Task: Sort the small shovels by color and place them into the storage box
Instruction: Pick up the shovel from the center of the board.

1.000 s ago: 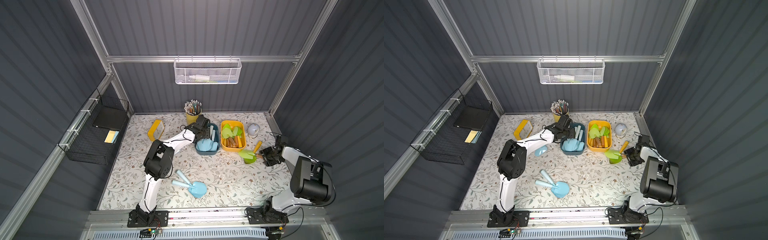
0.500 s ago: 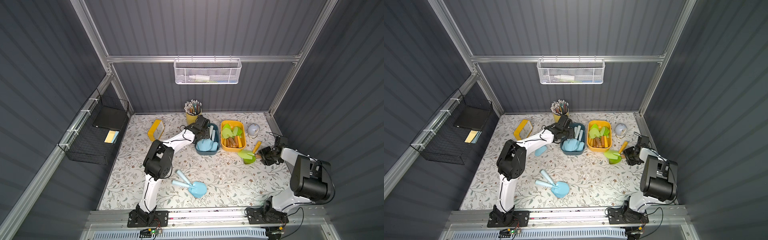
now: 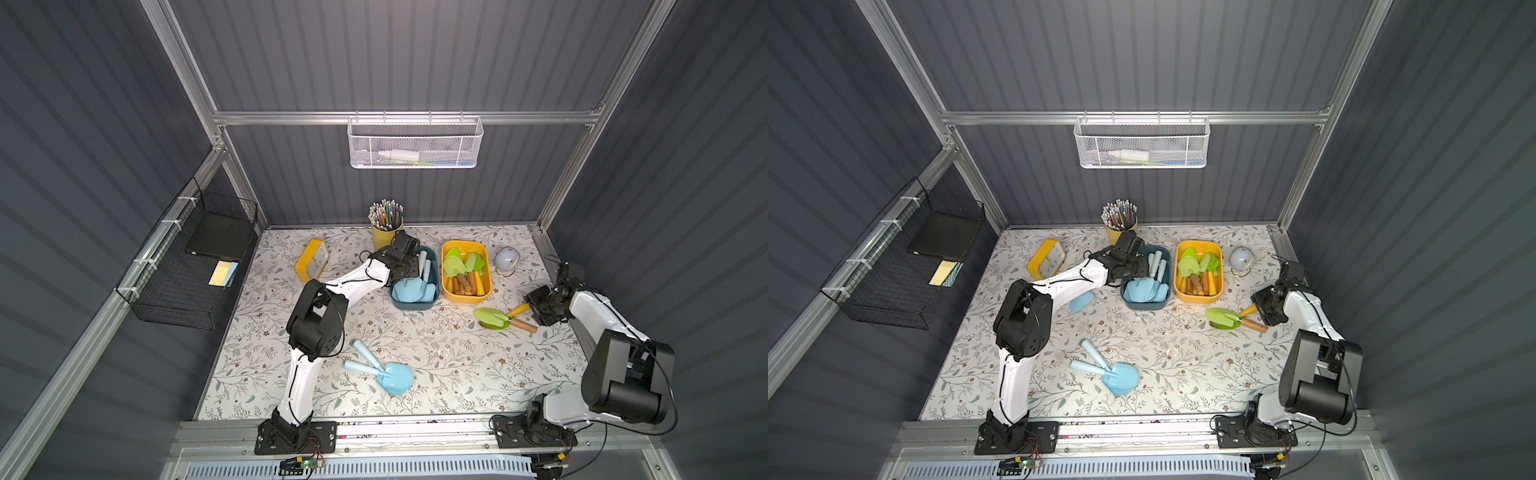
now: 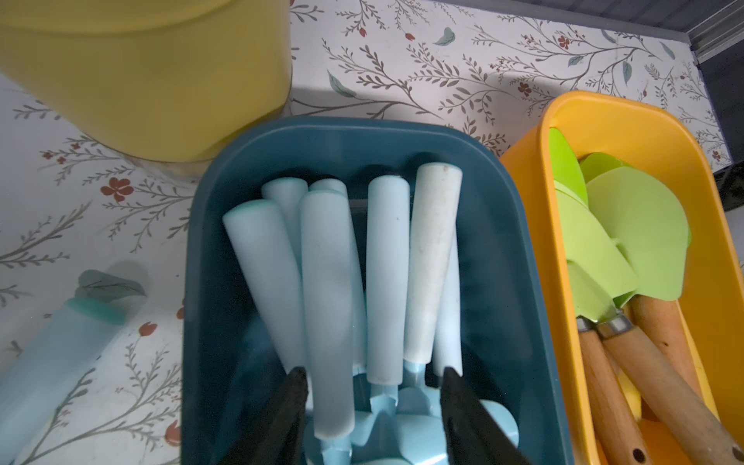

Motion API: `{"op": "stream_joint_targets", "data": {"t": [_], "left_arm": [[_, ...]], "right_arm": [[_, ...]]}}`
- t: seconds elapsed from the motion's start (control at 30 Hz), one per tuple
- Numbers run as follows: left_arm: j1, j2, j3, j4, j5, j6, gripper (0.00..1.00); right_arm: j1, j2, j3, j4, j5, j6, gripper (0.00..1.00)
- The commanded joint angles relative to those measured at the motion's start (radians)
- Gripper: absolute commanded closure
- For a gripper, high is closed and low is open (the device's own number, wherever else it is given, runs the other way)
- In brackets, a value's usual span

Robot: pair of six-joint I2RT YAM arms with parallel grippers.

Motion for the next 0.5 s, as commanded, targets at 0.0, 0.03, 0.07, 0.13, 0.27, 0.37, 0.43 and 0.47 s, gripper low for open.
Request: {"op": "stream_joint_targets", "data": {"t": [0.0,0.03,0.07,0.13,0.27,0.37,0.43,0.47], "left_arm": [[0.003,-0.04,-0.019,-0.011,0.0,-0.009,0.44],[0.003,-0.042,-0.019,-0.011,0.0,-0.01,0.44],[0.003,-0.042,-0.021,-0.01,-0.003,-0.009,0.44],[0.003,-0.046,-0.023,-0.009,-0.008,-0.009,0.45],[0.003,-0.059,-0.036,-0.008,-0.009,-0.009,0.45],[0.003,-0.06,-0.039,-0.009,-0.009,-0.009,0.44],[0.003,-0.056,-0.037,-0.003,-0.008,-0.008,0.44],[0.003,-0.055,-0.036,0.002,-0.009,-0.005,0.45]], "right_arm": [[0.003,0.072,0.046,-0.015,0.019,-0.029,0.5],[0.004,0.092,0.049,-0.005,0.014,-0.028,0.51],[0.005,0.109,0.047,0.004,0.01,-0.025,0.52],[0.007,0.13,0.019,0.026,0.007,-0.025,0.52],[0.018,0.112,-0.093,0.07,-0.006,-0.016,0.52],[0.046,0.064,-0.177,0.082,-0.02,0.001,0.52],[0.081,0.021,-0.226,0.082,-0.029,0.019,0.52],[0.103,0.0,-0.249,0.079,-0.036,0.031,0.52]]}}
